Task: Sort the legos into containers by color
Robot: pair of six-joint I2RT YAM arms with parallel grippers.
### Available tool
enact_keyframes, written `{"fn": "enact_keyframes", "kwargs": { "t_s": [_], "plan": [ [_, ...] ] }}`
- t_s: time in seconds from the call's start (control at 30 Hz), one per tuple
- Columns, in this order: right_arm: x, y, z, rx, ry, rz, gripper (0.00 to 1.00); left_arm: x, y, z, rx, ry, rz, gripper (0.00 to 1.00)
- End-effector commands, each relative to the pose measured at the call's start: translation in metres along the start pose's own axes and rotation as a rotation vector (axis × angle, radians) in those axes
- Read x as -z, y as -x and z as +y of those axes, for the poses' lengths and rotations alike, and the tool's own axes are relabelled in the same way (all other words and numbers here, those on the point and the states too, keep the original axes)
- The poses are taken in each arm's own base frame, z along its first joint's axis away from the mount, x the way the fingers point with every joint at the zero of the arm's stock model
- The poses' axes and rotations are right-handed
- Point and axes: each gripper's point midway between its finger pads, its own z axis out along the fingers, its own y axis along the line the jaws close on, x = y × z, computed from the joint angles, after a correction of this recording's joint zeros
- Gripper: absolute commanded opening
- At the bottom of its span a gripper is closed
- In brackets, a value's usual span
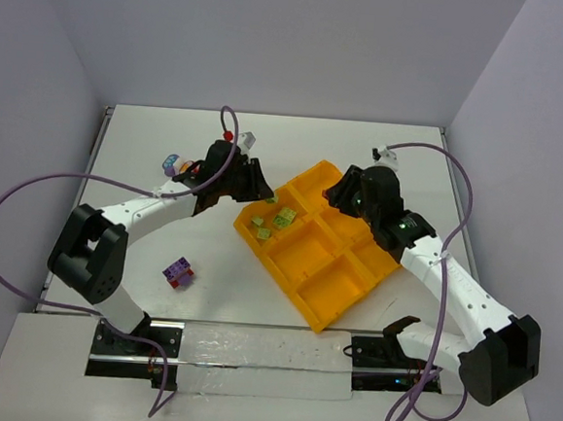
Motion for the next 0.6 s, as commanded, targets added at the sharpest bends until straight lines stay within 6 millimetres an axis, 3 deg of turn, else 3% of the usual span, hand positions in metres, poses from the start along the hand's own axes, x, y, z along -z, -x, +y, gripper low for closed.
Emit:
{"fn": "enact_keyframes", "kwargs": {
  "t_s": [0.0, 0.07, 0.23, 0.4, 0.47, 0.57],
  "plan": [
    [0.012, 0.003, 0.000, 0.041, 0.038, -0.025, 0.00, -0.001, 0.003, -0.006, -0.020, -0.017, -0.011, 0.37],
    [0.014, -0.007, 0.000, 0.062, 0.059, 0.001, 0.00, 0.001, 0.003, -0.007, -0.028, -0.017, -0.015, 0.57],
    [0.015, -0.041, 0.015, 0.156, 0.131, 0.105, 0.00, 0.013, 0.012, -0.015, -0.036, -0.030, -0.045, 0.84],
    [0.014, -0.074, 0.018, 0.204, 0.162, 0.181, 0.00, 0.036, 0.028, -0.017, -0.039, 0.017, -0.090, 0.87],
    [0.014, -0.084, 0.016, 0.216, 0.172, 0.207, 0.00, 0.045, 0.034, -0.003, -0.028, 0.091, -0.128, 0.86],
    [0.013, -0.104, 0.017, 0.249, 0.180, 0.258, 0.03, 0.076, 0.044, 0.031, 0.022, 0.259, -0.198, 0.84]
  ]
}}
